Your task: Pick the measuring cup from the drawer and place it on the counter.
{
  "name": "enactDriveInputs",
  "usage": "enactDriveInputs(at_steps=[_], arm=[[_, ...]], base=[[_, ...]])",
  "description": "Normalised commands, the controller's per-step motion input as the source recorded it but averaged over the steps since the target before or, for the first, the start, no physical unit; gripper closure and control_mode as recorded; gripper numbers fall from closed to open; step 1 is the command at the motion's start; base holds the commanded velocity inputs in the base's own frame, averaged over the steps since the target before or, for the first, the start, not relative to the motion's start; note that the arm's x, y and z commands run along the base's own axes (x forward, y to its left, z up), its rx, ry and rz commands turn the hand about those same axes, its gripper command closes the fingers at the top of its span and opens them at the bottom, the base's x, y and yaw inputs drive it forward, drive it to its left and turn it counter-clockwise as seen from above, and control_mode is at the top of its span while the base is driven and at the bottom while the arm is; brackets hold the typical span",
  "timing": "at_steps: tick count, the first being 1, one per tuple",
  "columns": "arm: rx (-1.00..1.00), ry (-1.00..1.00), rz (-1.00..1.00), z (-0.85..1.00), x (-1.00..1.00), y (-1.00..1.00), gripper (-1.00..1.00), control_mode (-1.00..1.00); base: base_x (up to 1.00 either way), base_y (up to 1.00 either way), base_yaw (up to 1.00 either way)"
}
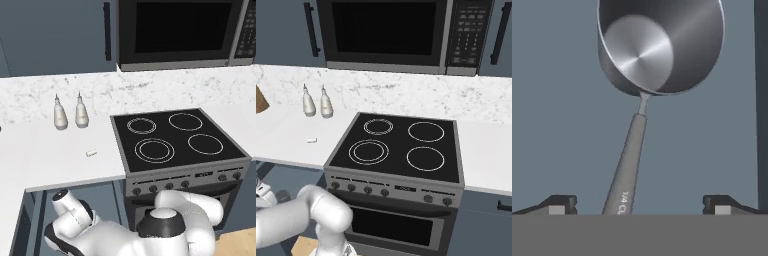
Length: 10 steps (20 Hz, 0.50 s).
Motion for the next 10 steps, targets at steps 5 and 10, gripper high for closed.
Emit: enactDriveInputs(at_steps=[5,10], arm=[[-0.05,0.0,-0.08,-0.2,0.39,0.09,-1.0,-1.0],[-0.09,0.0,-0.06,-0.54,0.16,0.11,1.0,-1.0]], base=[[0.0,0.0,0.0],[0.0,0.0,0.0]])
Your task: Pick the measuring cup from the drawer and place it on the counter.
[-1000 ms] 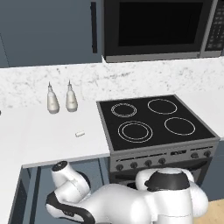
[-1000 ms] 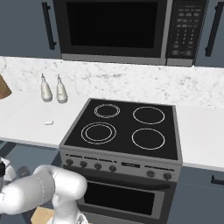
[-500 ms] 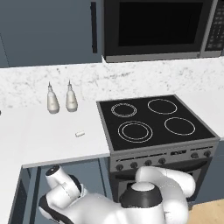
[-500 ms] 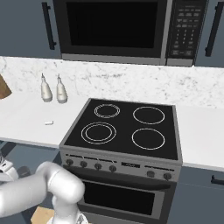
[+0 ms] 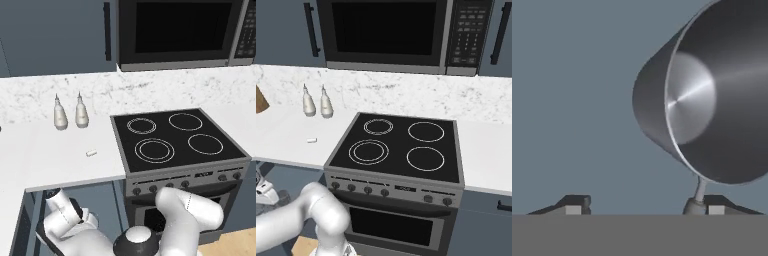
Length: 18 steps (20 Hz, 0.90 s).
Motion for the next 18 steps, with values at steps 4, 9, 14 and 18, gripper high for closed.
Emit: enactDriveInputs(at_steps=[4,9,14,18], arm=[[-0.08,-0.08,-0.04,-0.64,0.0,0.0,1.0,-1.0],[0.0,-0.07,-0.01,-0.12,-0.08,0.0,1.0,-1.0],[0.0,-0.11,-0.05,0.19,-0.65,-0.35,1.0,-1.0],[0.07,-0.25,-0.1,0.81,-0.83,-0.54,1.0,-1.0]], base=[[0.0,0.0,0.0],[0.0,0.0,0.0],[0.0,0.0,0.0],[0.0,0.0,0.0]])
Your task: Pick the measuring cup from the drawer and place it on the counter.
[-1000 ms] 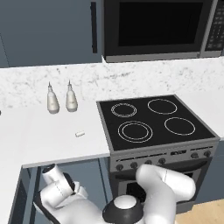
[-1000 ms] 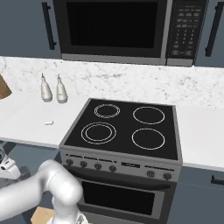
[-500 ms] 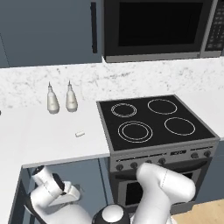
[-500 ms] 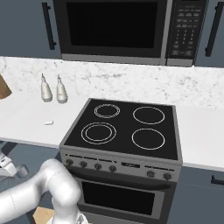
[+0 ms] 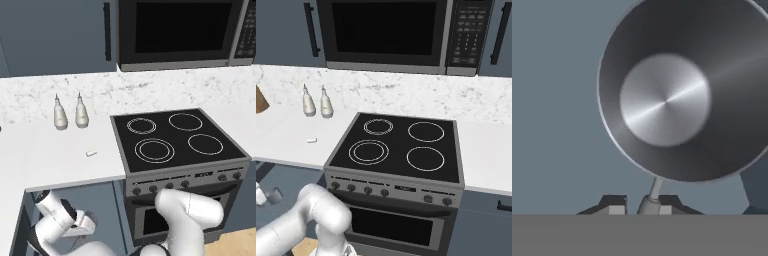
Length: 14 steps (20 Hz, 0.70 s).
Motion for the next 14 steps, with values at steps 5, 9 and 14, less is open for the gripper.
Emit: enactDriveInputs(at_steps=[5,9,14], arm=[[0.13,-0.41,-0.14,1.0,-0.18,-0.31,1.0,-1.0],[0.16,-0.35,-0.13,1.0,0.03,-0.06,1.0,-1.0],[0.1,-0.39,-0.03,1.0,0.32,0.05,1.0,-1.0]], base=[[0.0,0.0,0.0],[0.0,0.0,0.0],[0.0,0.0,0.0]])
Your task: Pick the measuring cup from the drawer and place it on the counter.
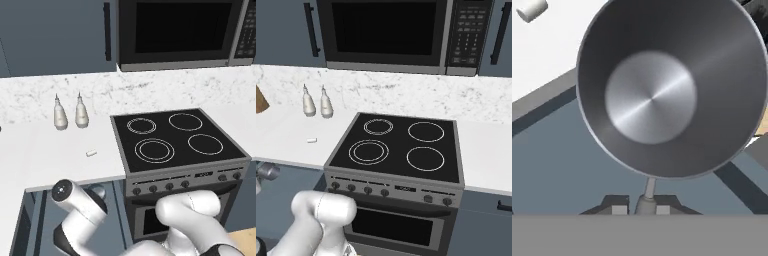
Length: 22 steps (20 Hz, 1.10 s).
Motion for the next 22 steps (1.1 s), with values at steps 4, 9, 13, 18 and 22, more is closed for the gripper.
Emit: enactDriveInputs(at_steps=[4,9,13,18,22], arm=[[0.07,-0.19,0.0,1.0,0.16,0.28,1.0,-1.0],[0.04,-0.07,0.0,1.0,0.3,0.22,1.0,-1.0],[0.05,0.14,0.0,0.93,0.95,0.13,1.0,-1.0],[0.0,0.37,-0.01,0.31,1.0,0.14,1.0,-1.0],[-0.01,0.13,0.0,-0.3,0.47,0.11,1.0,-1.0]], base=[[0.0,0.0,0.0],[0.0,0.0,0.0],[0.0,0.0,0.0],[0.0,0.0,0.0],[0.0,0.0,0.0]])
